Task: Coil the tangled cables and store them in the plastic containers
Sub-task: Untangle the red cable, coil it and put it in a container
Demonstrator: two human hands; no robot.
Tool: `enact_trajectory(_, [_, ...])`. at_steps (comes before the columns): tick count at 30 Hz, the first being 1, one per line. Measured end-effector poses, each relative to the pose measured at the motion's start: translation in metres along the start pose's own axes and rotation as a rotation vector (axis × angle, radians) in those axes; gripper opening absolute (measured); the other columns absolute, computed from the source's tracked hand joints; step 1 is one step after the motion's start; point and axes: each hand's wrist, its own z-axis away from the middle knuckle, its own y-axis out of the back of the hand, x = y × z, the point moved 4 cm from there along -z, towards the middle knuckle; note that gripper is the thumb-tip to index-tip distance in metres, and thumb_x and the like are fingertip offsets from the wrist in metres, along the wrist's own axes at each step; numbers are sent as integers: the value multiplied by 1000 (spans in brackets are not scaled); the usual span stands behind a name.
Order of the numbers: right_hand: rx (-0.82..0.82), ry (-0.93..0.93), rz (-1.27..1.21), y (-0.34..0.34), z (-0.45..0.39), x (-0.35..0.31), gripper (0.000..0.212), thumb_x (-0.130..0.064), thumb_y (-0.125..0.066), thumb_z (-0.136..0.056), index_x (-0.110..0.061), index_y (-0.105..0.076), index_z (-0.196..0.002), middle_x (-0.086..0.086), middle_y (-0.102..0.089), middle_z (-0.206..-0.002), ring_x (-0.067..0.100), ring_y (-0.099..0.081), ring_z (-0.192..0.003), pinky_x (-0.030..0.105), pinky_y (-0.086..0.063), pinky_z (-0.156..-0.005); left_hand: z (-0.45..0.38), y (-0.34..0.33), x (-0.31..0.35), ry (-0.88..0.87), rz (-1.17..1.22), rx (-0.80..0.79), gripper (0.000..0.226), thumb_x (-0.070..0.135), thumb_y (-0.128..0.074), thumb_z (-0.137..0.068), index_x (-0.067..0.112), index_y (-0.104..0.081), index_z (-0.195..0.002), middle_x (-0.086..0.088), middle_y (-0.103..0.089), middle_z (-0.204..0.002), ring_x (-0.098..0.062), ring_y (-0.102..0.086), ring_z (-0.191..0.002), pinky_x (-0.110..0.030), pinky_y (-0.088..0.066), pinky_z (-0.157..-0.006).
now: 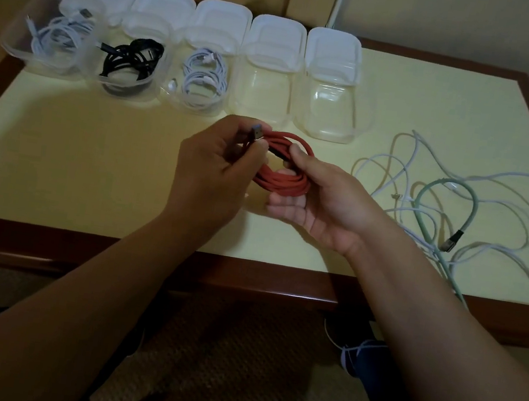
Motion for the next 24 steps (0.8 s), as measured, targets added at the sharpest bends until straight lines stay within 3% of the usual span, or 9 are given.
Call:
enact_trajectory(5, [-9, 5, 64, 2, 2, -3, 25, -25, -59, -104, -4, -65, -91, 9, -73, -67, 20, -73, -54, 31, -62, -54, 0, 2, -10, 20, 70, -99, 17, 3, -60, -100, 6, -69, -114, -12, -74, -95, -32, -73, -85, -43, -61, -82])
enact_trajectory(9, [18, 15, 63, 6, 2, -1, 24, -25, -65, -99, -3, -65, -90, 11, -72, -67, 23, -73, -55, 32, -62, -54, -1, -1, -11, 20, 99, -168, 17, 2, -58, -101, 6, -66, -116, -13, -74, -98, -27, -73, -89, -32, -57, -81])
enact_trajectory(12, [-20, -6, 49, 6, 3, 0, 24, -29, -66, -93, -6, -70, -86, 9, -73, -68, 21, -74, -57, 32, -64, -57, -1, -2, -13, 39, 136, -190, 16, 3, -57, -102, 6, -63, -116, -11, -75, -104, -25, -73, -93, -31, -57, -82])
enact_trajectory(15, [-18, 30, 115, 9, 4, -4, 20, -25, -64, -99, -7, -69, -91, 9, -73, -69, 21, -74, -56, 32, -64, -57, 1, -5, -15, 107, 229, -206, 14, 1, -57, -102, 6, -61, -114, -13, -76, -101, -26, -73, -91, -38, -58, -83])
enact_trajectory(19, [-13, 76, 218, 17, 6, -10, 13, -20, -70, -95, -7, -73, -95, 16, -74, -75, 22, -73, -57, 28, -61, -55, -4, -10, -17, 306, 435, -208, 14, -4, -62, -96, 3, -64, -108, -8, -76, -95, -20, -72, -88, -30, -59, -76])
enact_trajectory(22, [-41, 48, 236, 19, 6, -3, 31, -22, -77, -85, -5, -73, -111, 20, -77, -92, 29, -77, -75, 31, -62, -60, -6, -9, -20, 390, 494, -245, 14, 5, -74, -84, 10, -71, -97, -8, -77, -92, -20, -73, -86, -30, -59, -73])
enact_trajectory(24, [-38, 43, 218, 18, 4, 3, 33, -28, -78, -80, -8, -74, -106, 17, -77, -89, 28, -77, -77, 31, -62, -61, -6, -7, -21, 378, 459, -239, 18, 4, -75, -82, 9, -72, -99, -9, -77, -89, -21, -74, -85, -30, -60, -73])
